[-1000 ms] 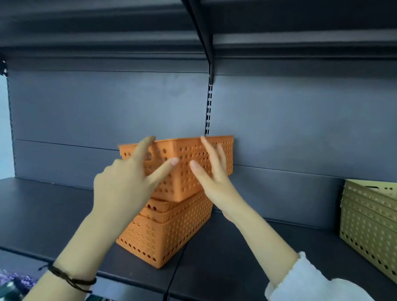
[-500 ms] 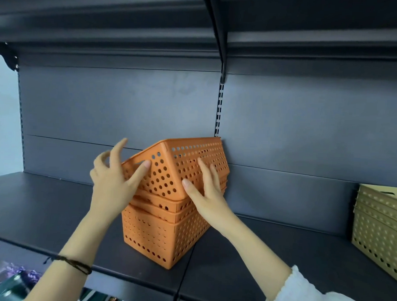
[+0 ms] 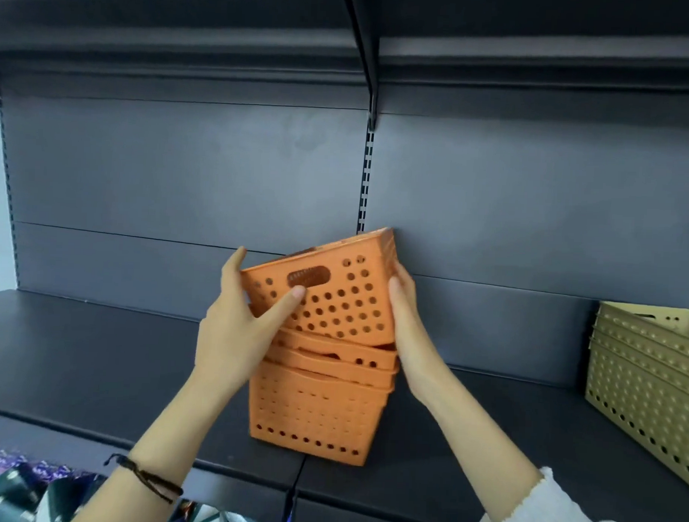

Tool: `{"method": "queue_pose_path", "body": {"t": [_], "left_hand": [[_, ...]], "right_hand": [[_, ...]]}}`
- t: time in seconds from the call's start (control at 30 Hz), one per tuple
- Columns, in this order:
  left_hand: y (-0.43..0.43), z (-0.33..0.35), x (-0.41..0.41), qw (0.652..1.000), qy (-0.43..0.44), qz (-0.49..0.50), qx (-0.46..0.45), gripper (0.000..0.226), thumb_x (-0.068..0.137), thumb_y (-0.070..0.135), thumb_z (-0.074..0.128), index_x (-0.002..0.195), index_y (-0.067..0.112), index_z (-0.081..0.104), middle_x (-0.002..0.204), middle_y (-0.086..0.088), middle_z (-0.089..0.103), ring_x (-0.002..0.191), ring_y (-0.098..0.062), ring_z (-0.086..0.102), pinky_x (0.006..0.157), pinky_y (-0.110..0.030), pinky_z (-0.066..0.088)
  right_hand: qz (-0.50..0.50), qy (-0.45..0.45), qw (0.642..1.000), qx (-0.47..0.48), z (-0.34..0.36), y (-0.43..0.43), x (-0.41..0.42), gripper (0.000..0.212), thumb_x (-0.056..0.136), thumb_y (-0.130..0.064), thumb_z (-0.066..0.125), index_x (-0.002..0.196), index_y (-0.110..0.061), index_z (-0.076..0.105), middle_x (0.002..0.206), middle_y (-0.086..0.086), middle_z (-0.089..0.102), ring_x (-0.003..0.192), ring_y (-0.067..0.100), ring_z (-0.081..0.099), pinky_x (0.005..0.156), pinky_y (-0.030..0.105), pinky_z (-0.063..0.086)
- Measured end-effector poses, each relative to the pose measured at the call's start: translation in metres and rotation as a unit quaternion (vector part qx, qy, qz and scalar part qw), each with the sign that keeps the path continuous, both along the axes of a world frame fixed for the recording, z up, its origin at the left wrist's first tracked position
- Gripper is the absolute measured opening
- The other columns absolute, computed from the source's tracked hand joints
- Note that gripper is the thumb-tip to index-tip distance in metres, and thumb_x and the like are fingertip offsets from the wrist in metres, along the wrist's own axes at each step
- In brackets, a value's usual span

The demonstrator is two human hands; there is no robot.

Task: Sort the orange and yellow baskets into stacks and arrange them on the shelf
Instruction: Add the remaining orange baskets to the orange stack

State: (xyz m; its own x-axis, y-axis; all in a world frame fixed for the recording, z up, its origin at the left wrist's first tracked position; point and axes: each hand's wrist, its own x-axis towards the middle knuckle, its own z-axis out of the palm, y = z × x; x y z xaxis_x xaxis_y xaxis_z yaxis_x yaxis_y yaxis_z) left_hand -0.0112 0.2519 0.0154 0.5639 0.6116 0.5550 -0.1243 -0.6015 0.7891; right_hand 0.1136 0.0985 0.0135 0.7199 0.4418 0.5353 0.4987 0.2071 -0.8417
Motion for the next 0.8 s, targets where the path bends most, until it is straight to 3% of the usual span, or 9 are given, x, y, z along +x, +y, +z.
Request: {"method": "queue_pose_path", "body": {"t": [0.07, 0.17, 0.27, 0.33, 0.43, 0.5, 0.6, 0.7, 0.8], "left_hand": [[-0.017, -0.003, 0.002, 0.999, -0.006, -0.028, 0.014, 0.098, 0.073, 0.066, 0.064, 0.149, 0.042, 0.008, 0.136, 0.010, 0.050, 0.115, -0.018, 0.057, 0.092, -0.039, 0.044], [-0.037, -0.007, 0.005, 0.996, -0.022, -0.085, 0.021, 0.099, 0.074, 0.059, 0.063, 0.151, 0.040, 0.004, 0.129, 0.019, 0.046, 0.099, 0.007, 0.057, 0.091, -0.036, 0.046], [-0.049, -0.009, 0.012, 0.991, -0.030, -0.124, 0.042, 0.090, 0.084, 0.047, 0.061, 0.152, 0.039, 0.002, 0.141, 0.015, 0.047, 0.114, 0.019, 0.045, 0.086, -0.012, 0.039], [-0.056, -0.004, 0.014, 0.985, -0.050, -0.162, 0.042, 0.083, 0.089, 0.040, 0.060, 0.151, 0.044, 0.005, 0.146, 0.016, 0.043, 0.109, 0.033, 0.036, 0.081, 0.003, 0.034], [-0.063, 0.001, 0.017, 0.973, -0.080, -0.214, 0.033, 0.074, 0.091, 0.032, 0.059, 0.147, 0.047, 0.014, 0.144, 0.014, 0.050, 0.124, 0.010, 0.047, 0.099, -0.014, 0.040], [-0.064, -0.001, 0.019, 0.971, -0.081, -0.224, 0.031, 0.068, 0.090, 0.030, 0.061, 0.144, 0.045, 0.023, 0.137, 0.013, 0.056, 0.123, 0.003, 0.053, 0.102, -0.022, 0.043], [-0.070, -0.009, 0.017, 0.973, -0.056, -0.221, 0.024, 0.056, 0.086, 0.038, 0.063, 0.132, 0.048, 0.035, 0.123, 0.015, 0.064, 0.111, 0.005, 0.060, 0.091, -0.016, 0.048], [-0.079, -0.021, 0.017, 0.976, -0.041, -0.213, 0.017, 0.048, 0.083, 0.045, 0.062, 0.125, 0.043, 0.039, 0.113, 0.015, 0.069, 0.097, 0.004, 0.064, 0.074, -0.012, 0.049], [-0.088, -0.036, 0.022, 0.979, -0.031, -0.201, 0.022, 0.047, 0.080, 0.047, 0.062, 0.122, 0.039, 0.043, 0.112, 0.016, 0.068, 0.097, 0.003, 0.064, 0.080, -0.019, 0.051]], "right_hand": [[-0.005, 0.004, 1.000, 0.000, 0.000, -0.020, 0.009, 0.095, 0.067, -0.092, 0.037, 0.146, -0.039, 0.032, 0.147, -0.007, 0.046, 0.133, 0.009, 0.046, 0.112, 0.047, 0.036], [-0.023, 0.014, 1.000, 0.001, -0.002, -0.052, 0.018, 0.092, 0.063, -0.094, 0.037, 0.142, -0.045, 0.035, 0.143, -0.005, 0.050, 0.130, 0.011, 0.050, 0.110, 0.049, 0.038], [-0.035, 0.021, 0.999, 0.001, -0.003, -0.077, 0.023, 0.105, 0.058, -0.096, 0.040, 0.147, -0.042, 0.027, 0.146, -0.007, 0.046, 0.131, 0.011, 0.048, 0.109, 0.046, 0.039], [-0.037, 0.023, 0.999, 0.006, -0.002, -0.086, 0.023, 0.097, 0.068, -0.090, 0.036, 0.146, -0.033, 0.034, 0.143, -0.002, 0.051, 0.128, 0.013, 0.052, 0.105, 0.042, 0.044], [-0.049, 0.041, 0.998, -0.015, -0.006, -0.095, 0.022, 0.089, 0.075, -0.088, 0.026, 0.142, -0.032, 0.043, 0.139, -0.001, 0.056, 0.129, 0.016, 0.052, 0.106, 0.051, 0.042], [-0.054, 0.049, 0.997, -0.027, -0.014, -0.100, 0.021, 0.090, 0.072, -0.092, 0.023, 0.140, -0.037, 0.042, 0.140, -0.004, 0.054, 0.132, 0.016, 0.047, 0.110, 0.055, 0.035], [-0.062, 0.055, 0.996, -0.028, -0.023, -0.104, 0.019, 0.090, 0.063, -0.098, 0.023, 0.137, -0.049, 0.039, 0.142, -0.005, 0.052, 0.134, 0.015, 0.044, 0.114, 0.054, 0.030], [-0.062, 0.061, 0.996, 0.010, -0.023, -0.108, 0.013, 0.081, 0.053, -0.100, 0.031, 0.127, -0.069, 0.022, 0.151, -0.012, 0.035, 0.137, 0.011, 0.036, 0.113, 0.048, 0.029], [-0.068, 0.060, 0.996, -0.001, -0.022, -0.117, 0.011, 0.065, 0.072, -0.089, 0.027, 0.131, -0.062, 0.029, 0.149, -0.018, 0.035, 0.133, 0.006, 0.039, 0.112, 0.043, 0.032]]}}
